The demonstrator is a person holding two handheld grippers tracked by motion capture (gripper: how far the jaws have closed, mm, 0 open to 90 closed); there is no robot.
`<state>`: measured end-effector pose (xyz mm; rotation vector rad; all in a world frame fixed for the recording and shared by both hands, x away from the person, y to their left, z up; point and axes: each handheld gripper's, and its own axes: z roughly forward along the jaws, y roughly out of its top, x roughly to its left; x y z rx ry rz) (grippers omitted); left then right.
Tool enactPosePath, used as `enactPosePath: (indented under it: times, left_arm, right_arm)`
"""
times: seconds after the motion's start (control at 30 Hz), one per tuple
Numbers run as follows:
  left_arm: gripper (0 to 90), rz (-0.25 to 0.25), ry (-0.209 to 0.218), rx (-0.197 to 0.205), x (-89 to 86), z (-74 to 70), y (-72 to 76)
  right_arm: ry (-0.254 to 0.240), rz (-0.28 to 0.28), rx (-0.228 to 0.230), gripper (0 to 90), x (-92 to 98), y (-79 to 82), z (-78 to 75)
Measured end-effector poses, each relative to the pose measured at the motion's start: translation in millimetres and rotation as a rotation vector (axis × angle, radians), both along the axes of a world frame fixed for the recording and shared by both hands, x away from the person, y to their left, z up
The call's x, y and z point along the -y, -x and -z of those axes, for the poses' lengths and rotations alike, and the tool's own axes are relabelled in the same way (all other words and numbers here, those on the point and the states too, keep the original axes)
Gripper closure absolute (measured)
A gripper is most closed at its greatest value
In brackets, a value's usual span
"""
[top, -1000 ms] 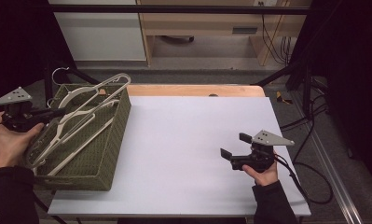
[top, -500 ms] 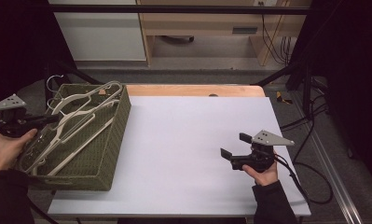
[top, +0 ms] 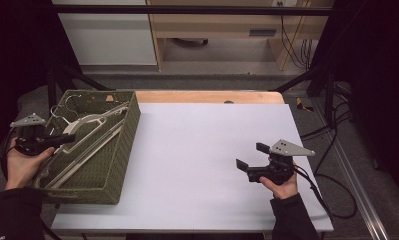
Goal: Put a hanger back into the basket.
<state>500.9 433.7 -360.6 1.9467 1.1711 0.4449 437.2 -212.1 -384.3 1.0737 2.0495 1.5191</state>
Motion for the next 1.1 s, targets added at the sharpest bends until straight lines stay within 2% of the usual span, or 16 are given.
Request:
enactPosePath:
  times: [0.13, 0.2, 0.27, 0.37, 0.57, 0.6, 0.77, 0.87, 0.9, 0.93, 1.0, 1.1]
  left_arm:
    - [86.2, -0.027, 0.006, -0.018, 1.2, 4.6, -1.8]
    - [85.5, -0.070, 0.034, -0.014, 0.0, 6.6, -1.4]
    - [84.5, -0.112, 0.034, -0.011, -1.7, 7.9, -1.6]
    - [82.7, -0.174, 0.014, -0.020, -4.9, 9.7, -2.6]
    - [70.2, -0.295, -0.013, -0.077, -11.7, 18.4, -5.2]
    - [67.5, -0.296, -0.023, -0.082, -12.3, 19.7, -5.3]
    - [54.0, -0.331, 0.004, -0.105, -14.6, 21.5, -3.8]
    - [45.3, -0.341, -0.034, -0.103, -15.4, 19.0, -1.2]
    - [43.8, -0.336, -0.022, -0.100, -15.8, 17.8, 0.2]
    - [43.5, -0.336, 0.001, -0.086, -15.7, 16.7, 2.2]
    - [42.3, -0.336, 0.022, -0.055, -14.4, 12.8, 7.6]
    - [39.2, -0.285, 0.036, 0.014, -6.4, 4.1, 18.7]
  right_arm:
    - [0.000, 0.001, 0.002, 6.0, 0.4, 0.0, -0.2]
    - [0.002, 0.001, 0.005, 6.0, 1.2, 0.2, -0.7]
    - [-0.001, 0.000, 0.007, 6.0, 2.0, 0.6, -1.4]
    - [-0.002, 0.001, 0.008, 6.1, 2.1, 0.7, -1.5]
    - [0.006, -0.007, 0.004, 6.0, 1.5, 0.1, -0.5]
    - [0.005, -0.003, 0.004, 6.0, 1.3, -0.1, -0.4]
    - [0.003, 0.000, 0.005, 5.9, 1.6, -0.1, -0.6]
    - [-0.001, 0.007, 0.005, 5.9, 1.6, -0.5, -0.3]
    - [0.002, 0.004, 0.005, 5.9, 2.3, -0.7, -0.3]
    - [0.003, 0.001, 0.008, 5.9, 3.1, -0.9, -0.1]
    - [-0.002, 0.008, 0.005, 5.9, 3.5, -0.7, -0.3]
    - [-0.007, 0.010, 0.007, 5.8, 4.6, -0.2, -0.9]
